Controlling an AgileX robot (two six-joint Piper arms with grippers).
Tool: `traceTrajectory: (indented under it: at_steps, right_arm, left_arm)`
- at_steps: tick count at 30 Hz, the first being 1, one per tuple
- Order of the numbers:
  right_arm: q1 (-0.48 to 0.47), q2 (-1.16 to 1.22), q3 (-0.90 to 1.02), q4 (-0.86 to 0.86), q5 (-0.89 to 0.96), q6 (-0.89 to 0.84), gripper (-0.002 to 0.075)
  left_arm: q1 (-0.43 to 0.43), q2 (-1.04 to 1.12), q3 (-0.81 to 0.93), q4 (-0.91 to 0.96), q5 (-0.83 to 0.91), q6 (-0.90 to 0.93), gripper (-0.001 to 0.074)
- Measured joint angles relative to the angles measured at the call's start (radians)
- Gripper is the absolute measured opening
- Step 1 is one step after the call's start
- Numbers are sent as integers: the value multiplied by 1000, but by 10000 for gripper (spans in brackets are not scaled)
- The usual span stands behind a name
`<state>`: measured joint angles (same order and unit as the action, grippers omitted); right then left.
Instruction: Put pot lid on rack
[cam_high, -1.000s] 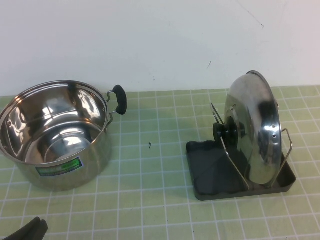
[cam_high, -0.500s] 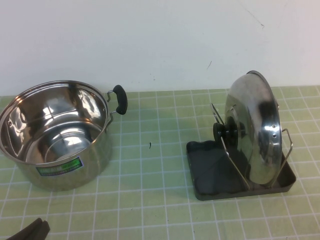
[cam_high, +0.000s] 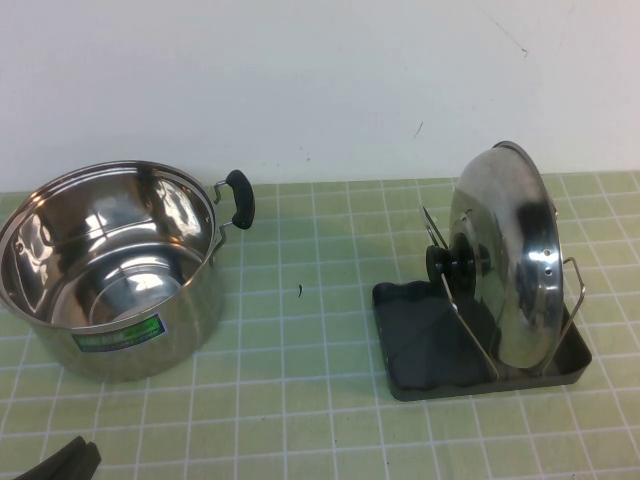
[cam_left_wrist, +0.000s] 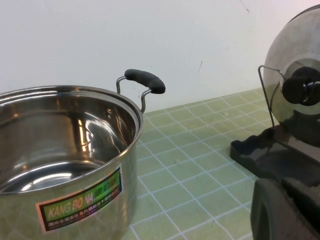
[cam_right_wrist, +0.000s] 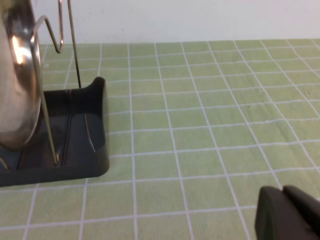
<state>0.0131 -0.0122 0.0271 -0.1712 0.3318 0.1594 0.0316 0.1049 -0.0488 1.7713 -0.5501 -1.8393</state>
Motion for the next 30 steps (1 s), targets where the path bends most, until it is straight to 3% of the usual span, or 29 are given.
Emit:
traceTrajectory:
  at_steps: [30]
  right_arm:
    - [23,-2,0,14,-1,4,-1]
  left_arm:
    - [0,0,0,0,-44,1,-1]
